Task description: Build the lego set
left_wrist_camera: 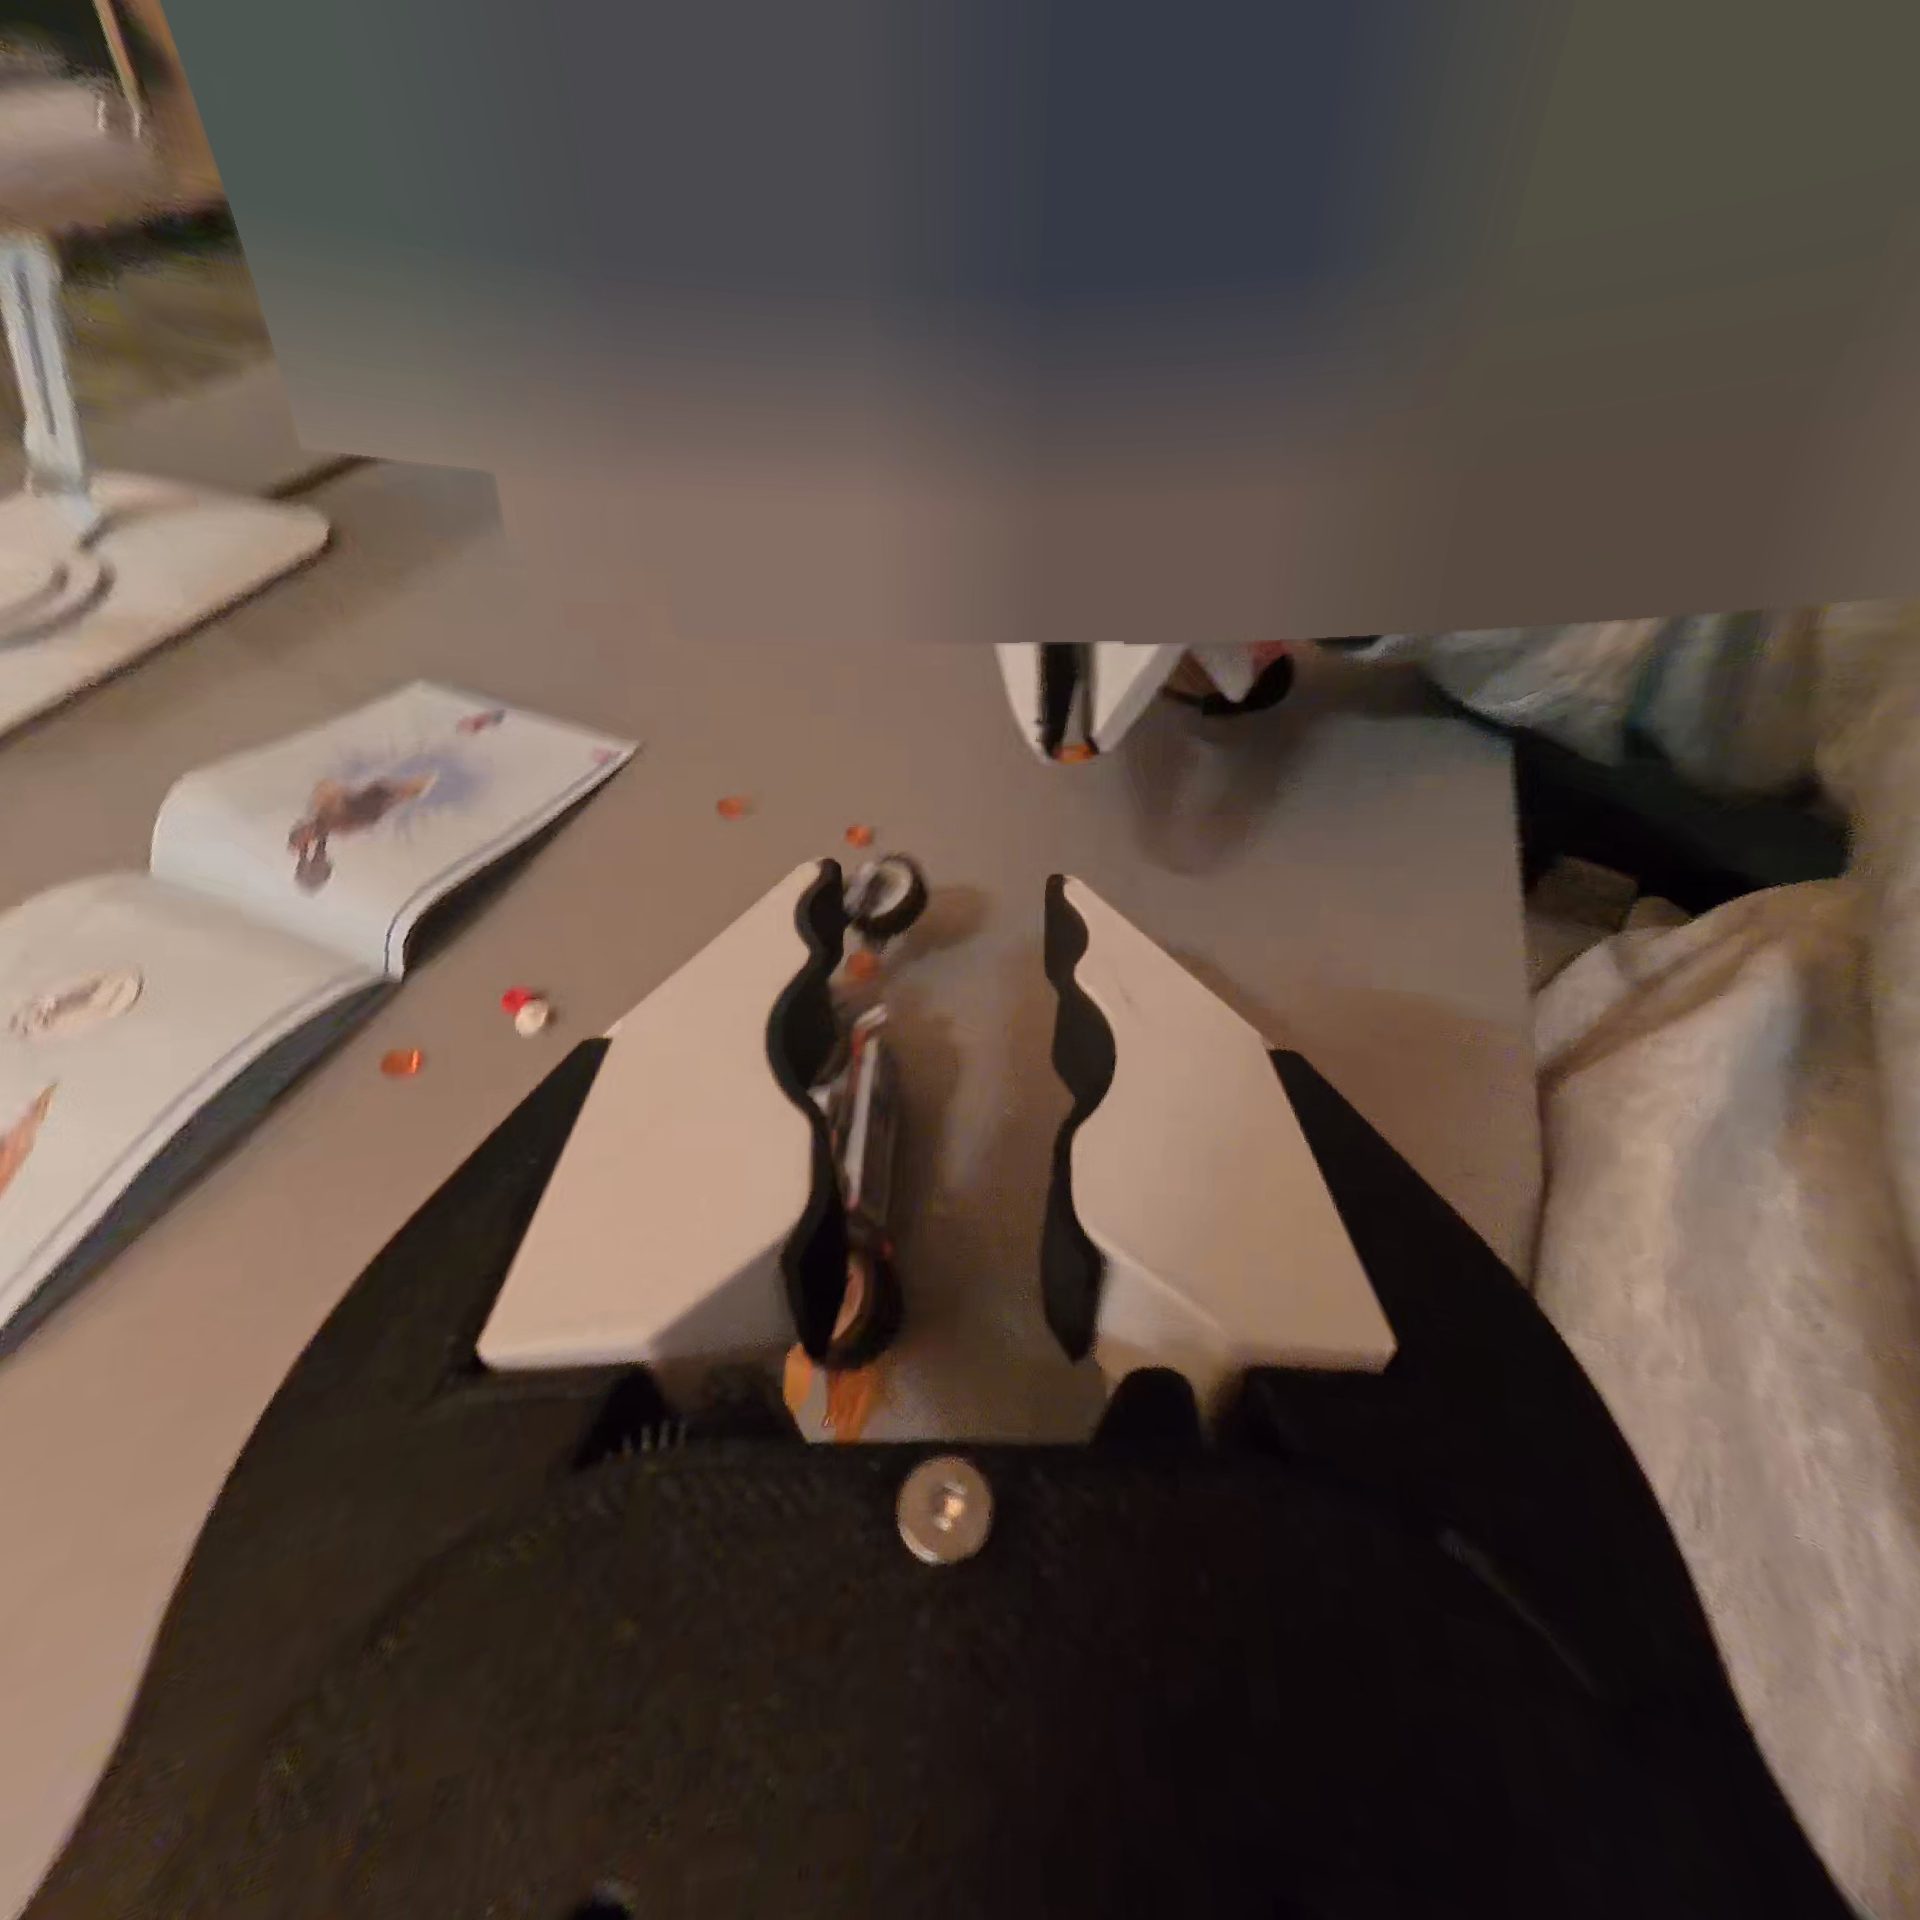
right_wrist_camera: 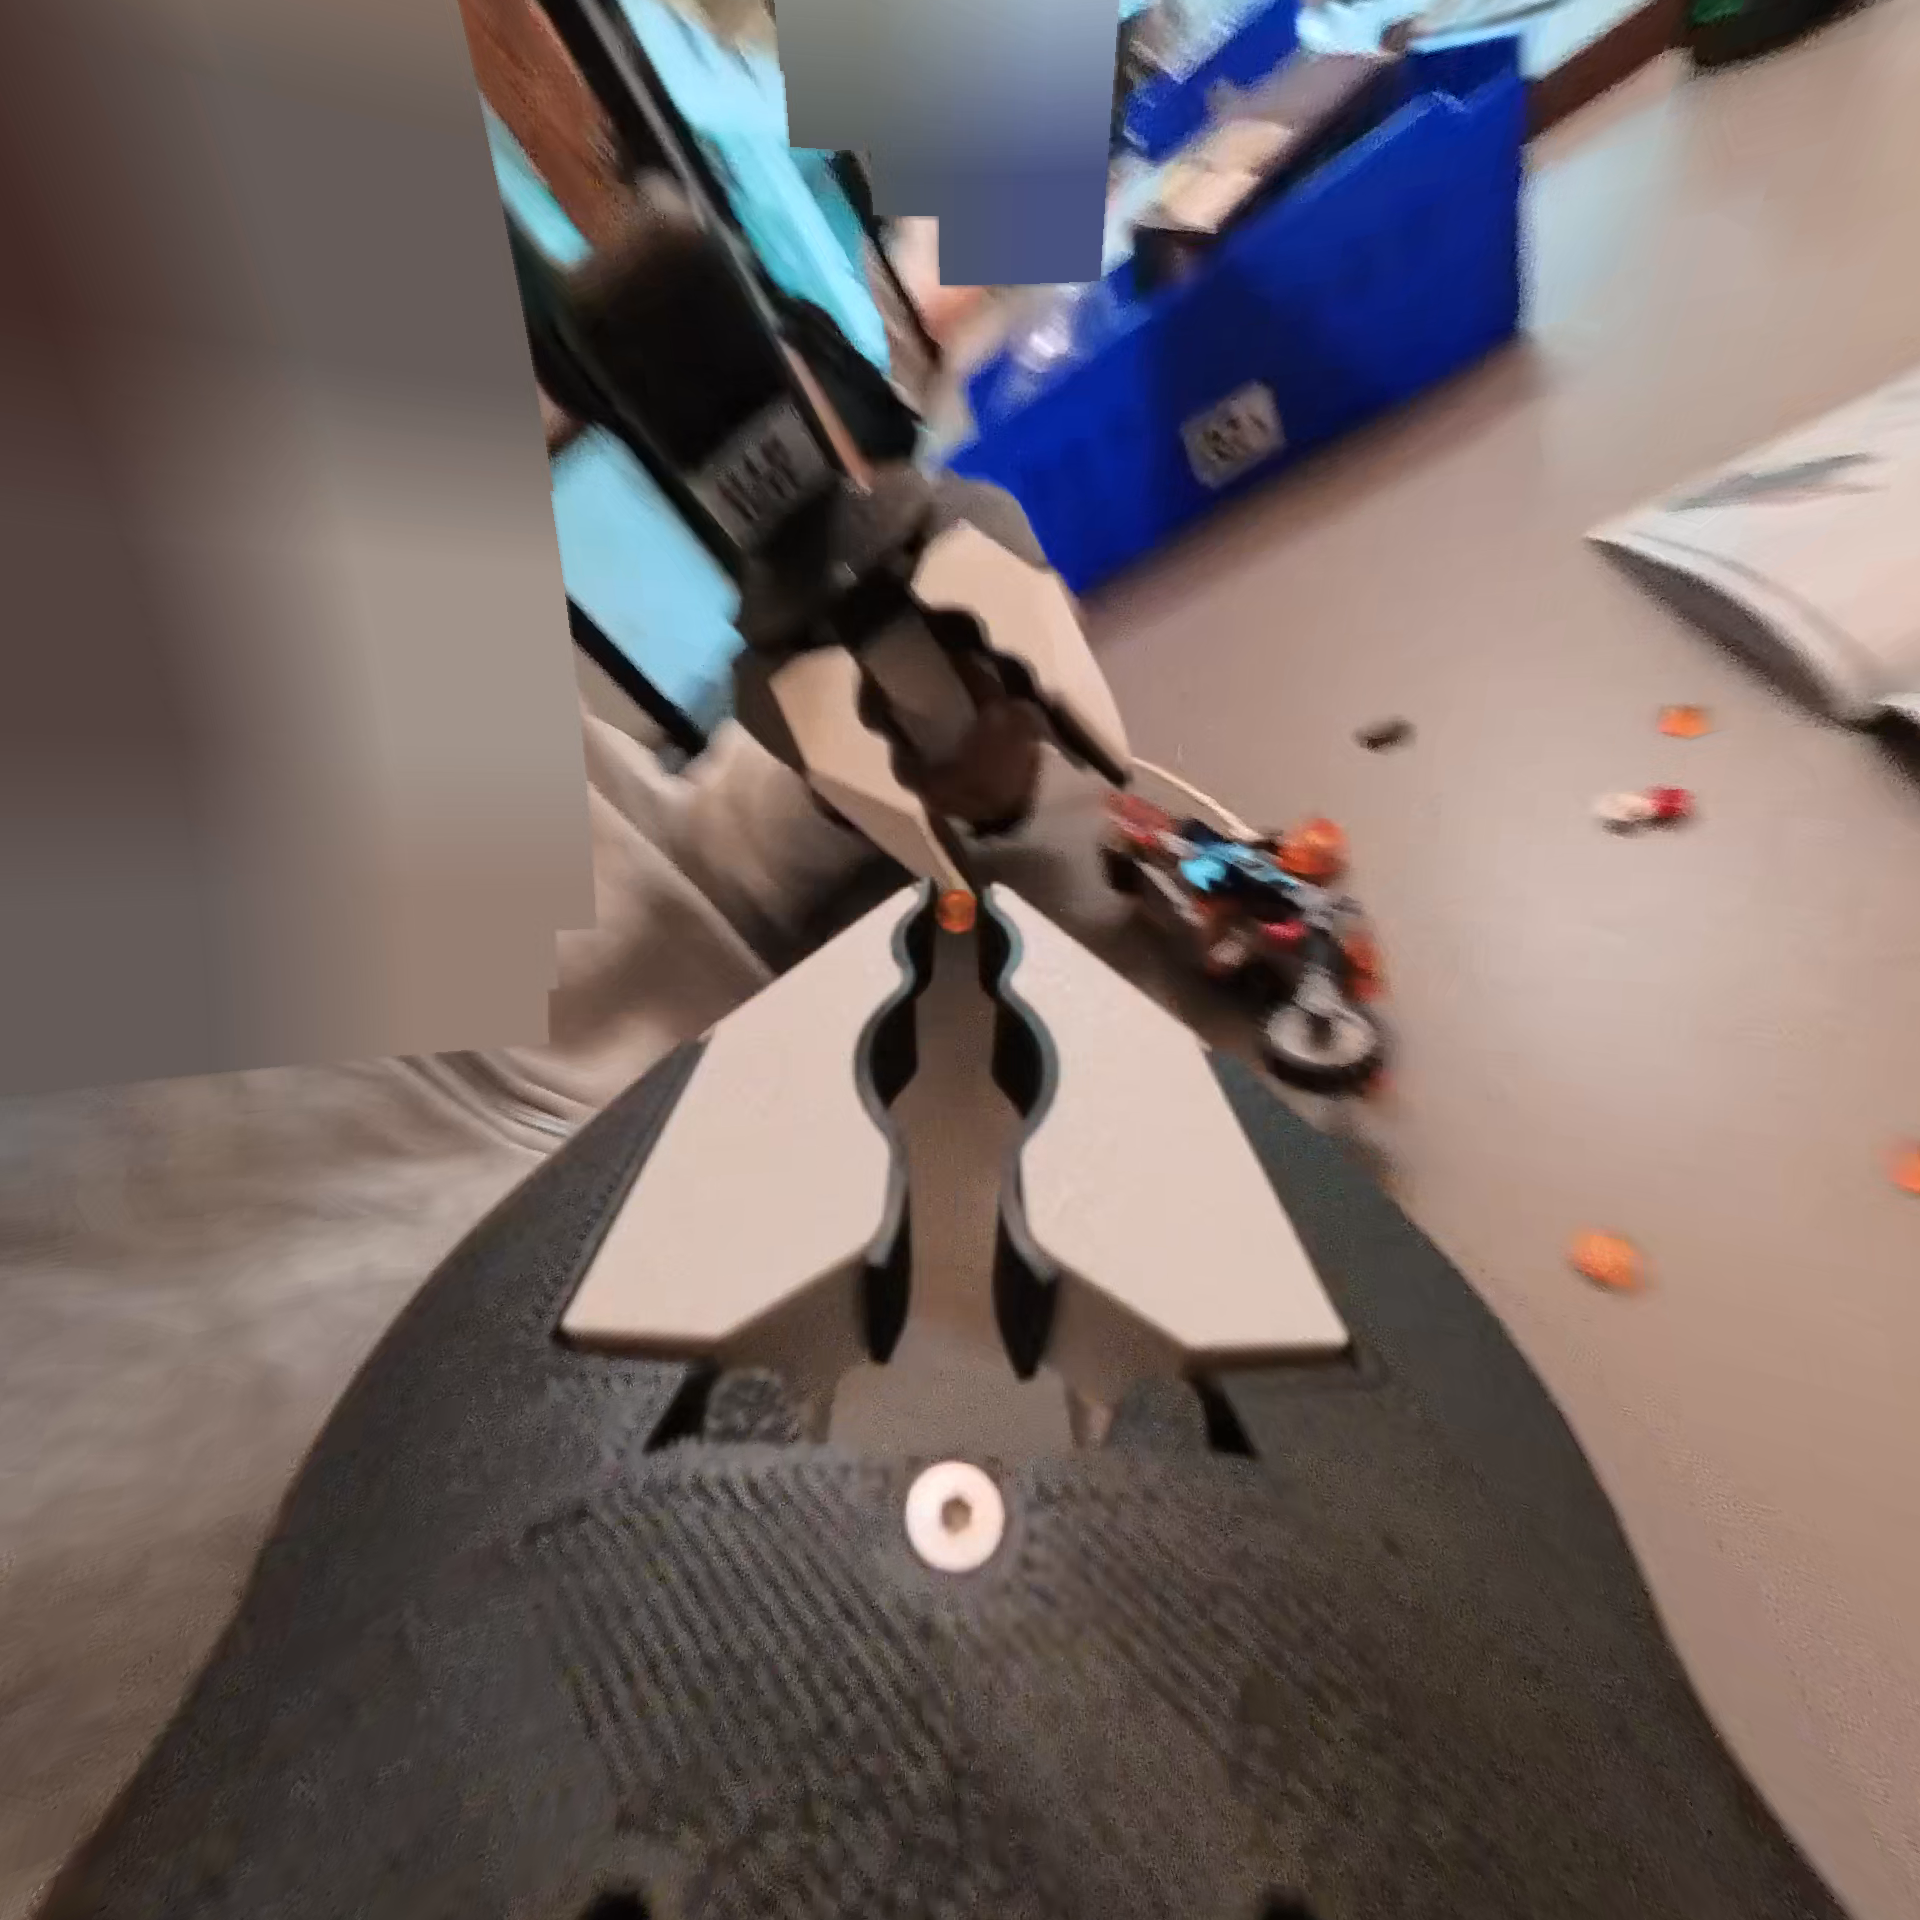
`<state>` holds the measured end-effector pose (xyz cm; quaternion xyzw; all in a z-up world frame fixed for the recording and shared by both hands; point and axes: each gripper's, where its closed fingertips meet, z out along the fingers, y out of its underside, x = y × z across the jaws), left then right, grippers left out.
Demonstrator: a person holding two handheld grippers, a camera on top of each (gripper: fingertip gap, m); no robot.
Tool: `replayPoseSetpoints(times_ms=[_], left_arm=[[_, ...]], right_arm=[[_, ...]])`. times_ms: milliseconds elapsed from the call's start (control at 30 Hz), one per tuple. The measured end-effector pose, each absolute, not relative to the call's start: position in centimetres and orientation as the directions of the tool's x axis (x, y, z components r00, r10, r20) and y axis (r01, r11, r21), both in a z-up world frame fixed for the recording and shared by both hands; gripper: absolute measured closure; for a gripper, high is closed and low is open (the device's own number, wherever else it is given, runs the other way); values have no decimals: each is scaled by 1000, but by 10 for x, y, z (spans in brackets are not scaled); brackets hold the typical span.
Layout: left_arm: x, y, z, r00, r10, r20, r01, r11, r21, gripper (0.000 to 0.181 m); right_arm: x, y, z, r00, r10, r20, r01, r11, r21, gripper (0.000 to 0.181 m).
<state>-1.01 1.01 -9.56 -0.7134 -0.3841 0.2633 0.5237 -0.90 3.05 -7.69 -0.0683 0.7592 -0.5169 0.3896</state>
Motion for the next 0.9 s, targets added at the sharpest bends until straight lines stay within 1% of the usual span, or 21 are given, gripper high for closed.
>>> replayPoseSetpoints(times_ms=[100,167,233,333,433,467,533,667,767,833,900], left_arm=[[-1,27,-76,611,789,-72,135,-193,-972,153],[2,33,-65,609,785,-112,69,-193,-979,163],[5,37,-60,621,776,-110,48,-177,-983,169],[8,42,-62,642,761,-92,64,-173,-983,168],[7,45,-67,642,759,-106,74,-198,-977,168],[7,45,-68,641,759,-112,75,-207,-975,169],[8,48,-69,651,750,-117,74,-217,-973,177],[9,47,-70,655,747,-109,84,-215,-973,179],[6,43,-71,647,759,-72,107,-184,-977,180],[3,39,-72,640,768,-33,128,-148,-981,180],[0,33,-73,625,780,24,155,-94,-983,180]], right_arm=[[3,33,-56,-452,-556,-697,473,513,-716,177],[7,33,-60,-361,-531,-767,514,573,-638,176],[9,32,-66,-313,-501,-807,540,605,-585,176],[11,32,-64,-233,-487,-842,588,619,-521,176],[13,34,-64,-195,-482,-854,595,634,-494,176],[13,35,-64,-182,-481,-858,596,639,-485,176],[14,35,-63,-160,-478,-864,604,645,-469,176],[14,33,-65,-152,-470,-870,612,646,-456,176],[10,30,-65,-176,-475,-862,620,627,-472,174],[0,28,-59,-220,-514,-829,634,570,-522,170],[-12,29,-45,-314,-609,-728,620,449,-643,161]])
